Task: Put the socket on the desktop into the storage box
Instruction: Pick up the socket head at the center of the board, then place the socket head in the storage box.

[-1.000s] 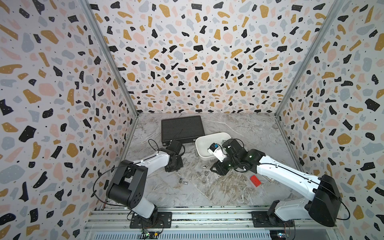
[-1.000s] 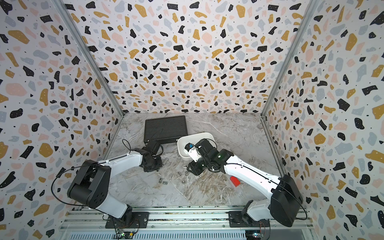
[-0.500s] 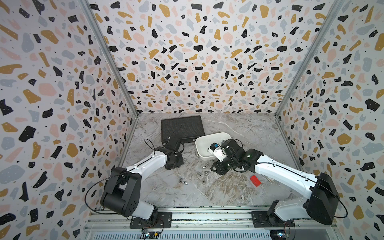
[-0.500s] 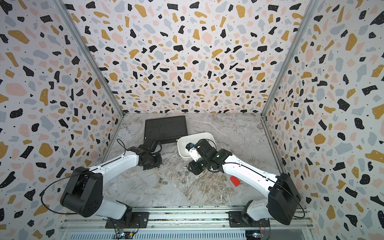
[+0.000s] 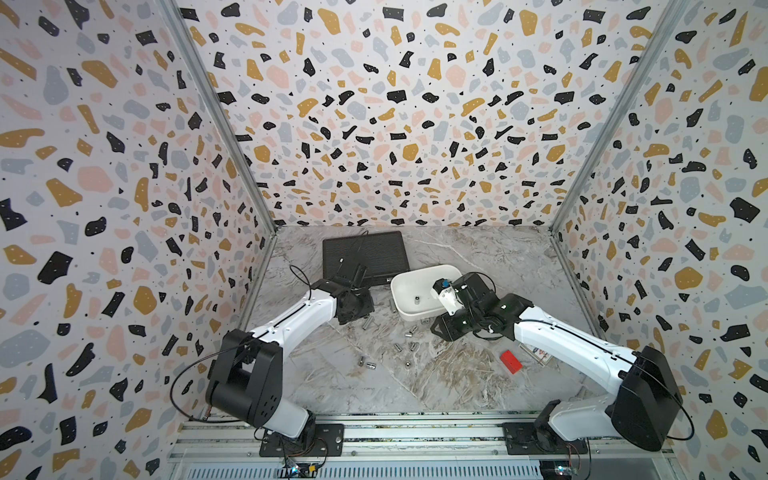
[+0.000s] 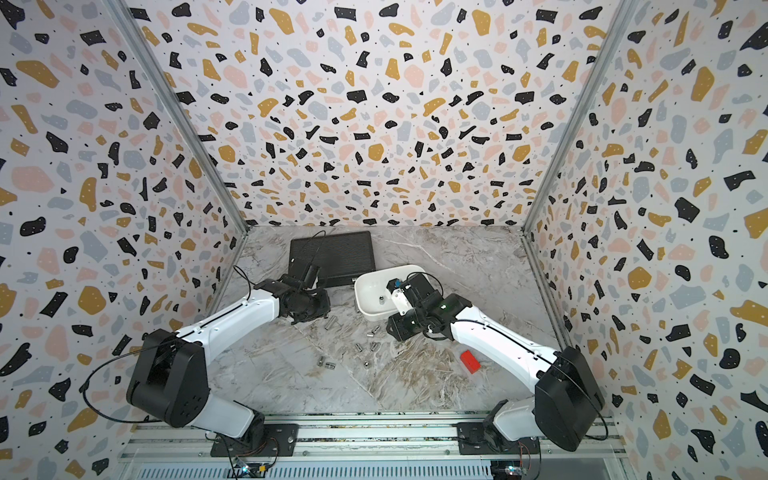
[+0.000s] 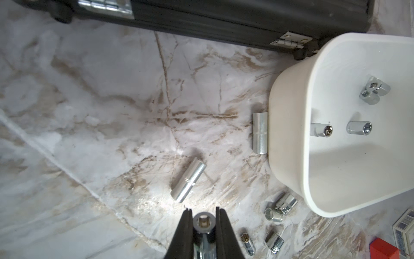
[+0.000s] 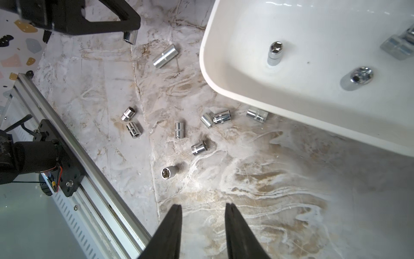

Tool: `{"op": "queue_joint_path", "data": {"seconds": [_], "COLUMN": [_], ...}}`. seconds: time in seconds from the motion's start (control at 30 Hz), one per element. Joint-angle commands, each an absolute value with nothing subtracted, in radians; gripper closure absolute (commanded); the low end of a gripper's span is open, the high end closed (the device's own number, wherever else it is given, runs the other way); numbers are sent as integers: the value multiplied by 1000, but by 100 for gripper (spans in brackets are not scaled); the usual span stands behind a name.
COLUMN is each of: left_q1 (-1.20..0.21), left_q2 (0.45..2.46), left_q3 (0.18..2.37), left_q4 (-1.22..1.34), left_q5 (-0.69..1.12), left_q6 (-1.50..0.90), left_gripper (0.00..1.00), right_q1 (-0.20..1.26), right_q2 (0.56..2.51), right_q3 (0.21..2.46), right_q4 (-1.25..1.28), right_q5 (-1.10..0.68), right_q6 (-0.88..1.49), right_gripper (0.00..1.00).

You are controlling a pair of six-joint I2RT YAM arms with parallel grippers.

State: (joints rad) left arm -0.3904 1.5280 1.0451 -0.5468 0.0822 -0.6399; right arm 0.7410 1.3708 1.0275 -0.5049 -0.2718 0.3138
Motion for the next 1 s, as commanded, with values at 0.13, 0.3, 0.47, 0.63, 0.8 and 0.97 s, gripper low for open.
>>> {"op": "queue_joint_path", "data": {"seconds": [0.13,0.3,0.47,0.63,0.8,0.97], "left_q1": [-450,-490,-523,-551,-569,-578], "left_q2": [1606,1674,1747,1826,1891,1943], "left_q3": [1180,1273,1361,1445,1505,1541], "left_q4": [-558,-565,-576,-592,-603,-614], "left_q5": [94,97,95,84,77,72], "left_q6": [-642,-641,-636,-626,-620,-610], "left_gripper": [100,100,100,100,100,100], "right_q1": [717,702,690,681,675,670], "right_q2": [1318,1312,1303,1298,1293,1292], "right_q3": [1015,1008,1000,993,985,979], "right_q4": [-526,-534,-536,-538,-538,-538], "right_q5": [-255,-250,-250,-250,-249,-247], "right_q6": [340,345,350,352,352,354], "right_gripper": [63,63,63,63,63,63]}}
